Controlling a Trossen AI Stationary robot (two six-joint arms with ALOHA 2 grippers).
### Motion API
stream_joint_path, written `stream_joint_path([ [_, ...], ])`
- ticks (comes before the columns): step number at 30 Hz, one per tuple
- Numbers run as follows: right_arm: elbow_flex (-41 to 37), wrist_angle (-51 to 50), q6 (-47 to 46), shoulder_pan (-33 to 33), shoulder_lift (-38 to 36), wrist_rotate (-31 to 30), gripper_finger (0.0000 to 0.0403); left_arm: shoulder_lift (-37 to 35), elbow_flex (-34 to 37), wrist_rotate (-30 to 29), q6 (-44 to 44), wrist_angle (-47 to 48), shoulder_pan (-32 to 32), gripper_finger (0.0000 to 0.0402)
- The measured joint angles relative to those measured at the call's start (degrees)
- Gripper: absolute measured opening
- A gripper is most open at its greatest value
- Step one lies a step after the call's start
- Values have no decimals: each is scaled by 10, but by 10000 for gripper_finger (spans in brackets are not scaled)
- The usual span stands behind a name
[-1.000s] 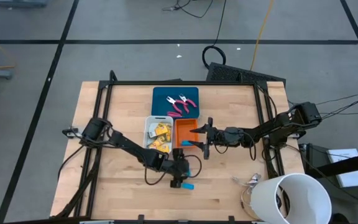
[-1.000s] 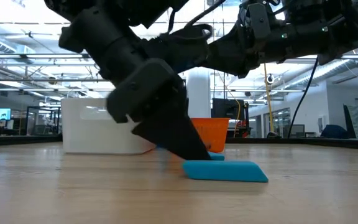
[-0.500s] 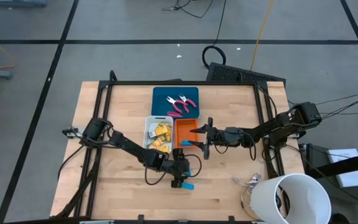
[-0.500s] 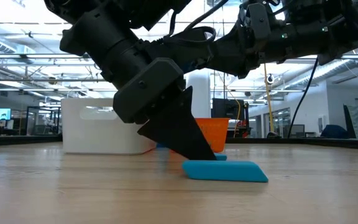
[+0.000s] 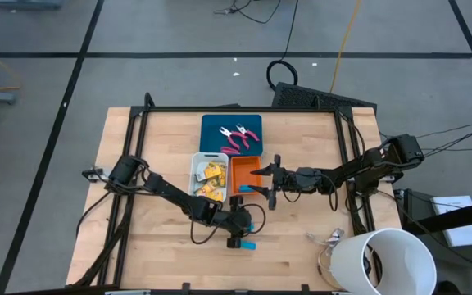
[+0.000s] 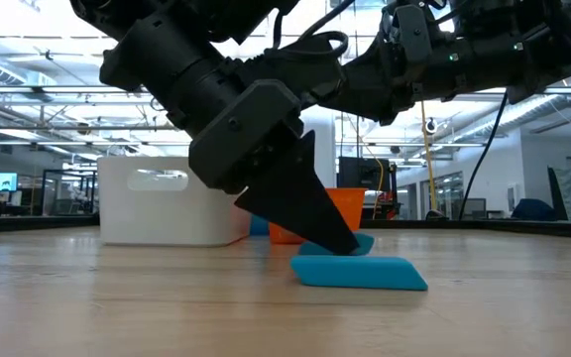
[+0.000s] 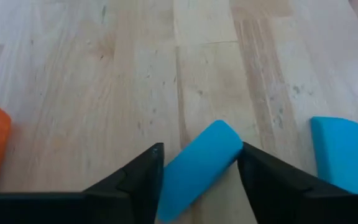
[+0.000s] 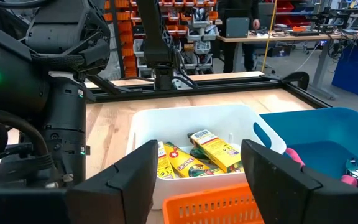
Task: Pick & Place School Supplies
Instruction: Put the blue eraser into the orange bin
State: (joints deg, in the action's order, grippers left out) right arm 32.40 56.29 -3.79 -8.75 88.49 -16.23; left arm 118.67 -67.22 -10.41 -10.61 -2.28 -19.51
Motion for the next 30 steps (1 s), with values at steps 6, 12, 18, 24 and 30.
stream_joint_path([
  [6,0,0,0,0,0,0,222,0,0,-1,5,0,0,171],
  [12,0,0,0,0,0,0,222,0,1,-7,4,5,2,122],
  [18,0,0,0,0,0,0,222,-1,1,-7,0,6,9,49],
  [24,0,0,0,0,0,0,222,-1,1,-5,-2,6,12,35],
  [30,0,0,0,0,0,0,222,-4,1,-4,-2,1,11,35],
])
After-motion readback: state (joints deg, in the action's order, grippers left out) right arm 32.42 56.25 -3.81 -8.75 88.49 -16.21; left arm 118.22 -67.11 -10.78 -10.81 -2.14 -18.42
